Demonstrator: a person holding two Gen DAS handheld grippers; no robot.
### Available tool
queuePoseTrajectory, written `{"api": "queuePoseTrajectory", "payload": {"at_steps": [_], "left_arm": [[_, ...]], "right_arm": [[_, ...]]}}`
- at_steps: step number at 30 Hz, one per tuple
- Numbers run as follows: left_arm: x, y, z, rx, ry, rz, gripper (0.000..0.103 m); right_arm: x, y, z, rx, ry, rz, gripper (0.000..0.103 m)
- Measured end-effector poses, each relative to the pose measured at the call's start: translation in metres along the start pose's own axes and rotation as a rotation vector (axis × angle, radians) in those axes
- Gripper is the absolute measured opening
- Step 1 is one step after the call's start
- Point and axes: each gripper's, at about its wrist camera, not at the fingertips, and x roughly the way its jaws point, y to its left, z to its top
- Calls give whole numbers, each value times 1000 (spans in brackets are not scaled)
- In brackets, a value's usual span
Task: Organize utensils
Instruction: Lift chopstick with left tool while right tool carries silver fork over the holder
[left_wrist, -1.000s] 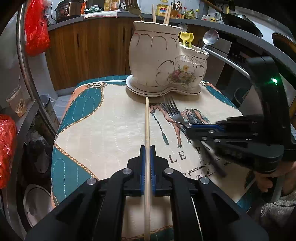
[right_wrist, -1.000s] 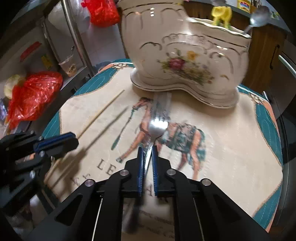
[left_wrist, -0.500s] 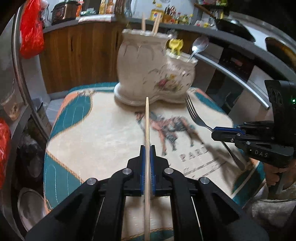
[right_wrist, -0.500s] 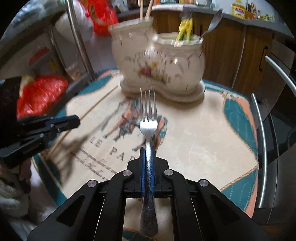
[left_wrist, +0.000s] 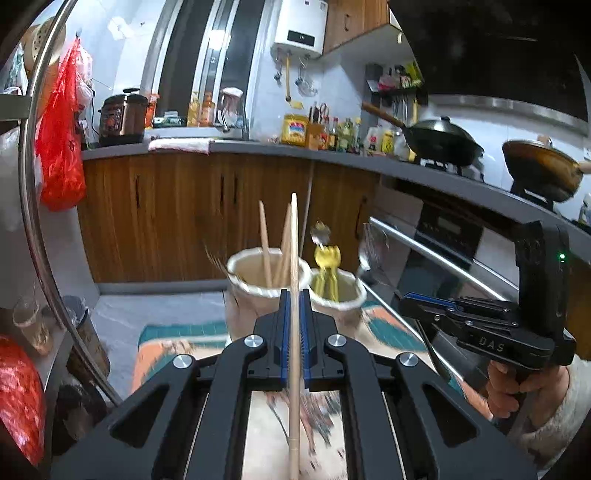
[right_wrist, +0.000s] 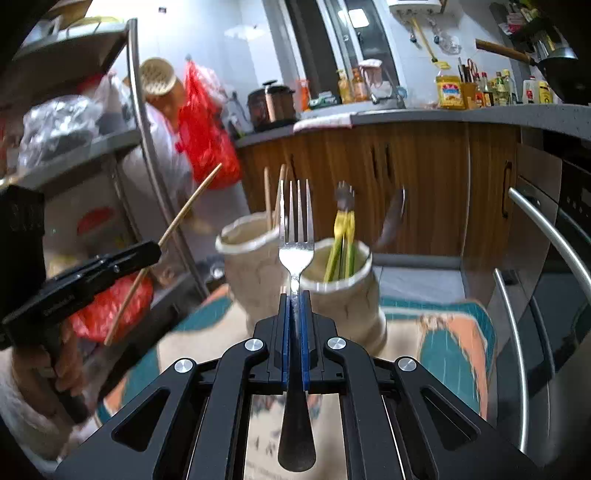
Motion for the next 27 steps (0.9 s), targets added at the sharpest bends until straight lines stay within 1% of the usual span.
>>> {"api": "queuePoseTrajectory", "payload": {"at_steps": [3, 7, 11, 15, 19, 21, 23, 27], "left_arm": [[11, 8, 3, 10, -11, 17, 5], [29, 19, 5, -19, -21, 1, 5], [46, 22, 12, 24, -46, 21, 5], [63, 34, 18, 40, -50, 33, 5], [72, 41, 23, 49, -64, 21, 5], [77, 44, 26, 32, -70, 1, 5], [85, 49, 30, -17, -76, -47, 5], [92, 57, 33, -141, -115, -178, 5]], "right_arm": [[5, -1, 8, 4, -31, 12, 6], [21, -5, 16, 21, -47, 19, 6], [33, -9, 19, 45, -55, 13, 6], [43, -12, 21, 49, -54, 9, 6], [51, -15, 21, 51, -57, 2, 6], [55, -18, 22, 68, -60, 3, 6], [59, -22, 23, 83, -66, 2, 6], [65, -26, 26, 112, -89, 9, 6]]}}
